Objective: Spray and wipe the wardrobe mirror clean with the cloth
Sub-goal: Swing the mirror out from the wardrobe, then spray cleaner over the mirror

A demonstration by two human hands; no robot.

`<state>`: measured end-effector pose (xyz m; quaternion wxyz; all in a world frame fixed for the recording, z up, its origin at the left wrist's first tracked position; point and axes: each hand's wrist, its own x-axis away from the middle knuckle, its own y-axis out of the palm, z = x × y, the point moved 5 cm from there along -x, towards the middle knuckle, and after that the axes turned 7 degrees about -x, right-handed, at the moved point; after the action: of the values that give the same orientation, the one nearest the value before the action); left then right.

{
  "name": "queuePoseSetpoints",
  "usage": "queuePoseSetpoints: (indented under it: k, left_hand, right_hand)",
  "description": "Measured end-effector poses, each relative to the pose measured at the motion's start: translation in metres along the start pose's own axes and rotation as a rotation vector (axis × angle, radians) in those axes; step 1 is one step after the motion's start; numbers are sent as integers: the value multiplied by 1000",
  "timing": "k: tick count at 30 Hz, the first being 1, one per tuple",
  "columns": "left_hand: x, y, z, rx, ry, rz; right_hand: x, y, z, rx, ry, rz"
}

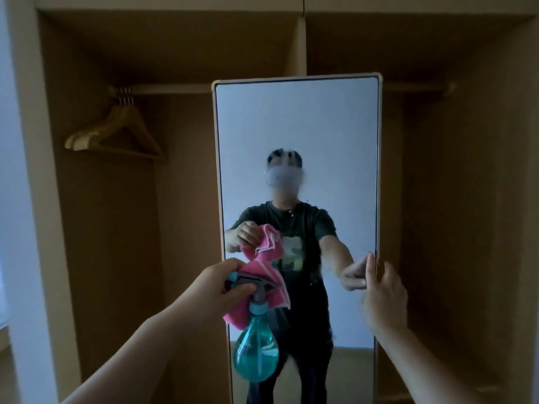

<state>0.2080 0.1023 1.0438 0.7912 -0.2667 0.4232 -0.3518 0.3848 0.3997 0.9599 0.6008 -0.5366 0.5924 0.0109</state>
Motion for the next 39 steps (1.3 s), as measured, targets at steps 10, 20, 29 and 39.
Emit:
queuePoseSetpoints:
  k: [10, 20, 29, 39]
  left_hand:
    - [1, 0, 12, 25, 31, -5]
    - [-4, 0, 24, -12, 38, 5]
    - [-14, -6, 42, 34, 94, 61]
    - [-22, -15, 27, 20, 2, -34]
  right_hand:
    - [1, -17, -45, -292, -104, 84]
    - [77, -68, -151, -1282, -317, -332]
    - [64, -77, -160, -1642, -44, -437]
    - [34, -103, -148, -1668, -15, -432]
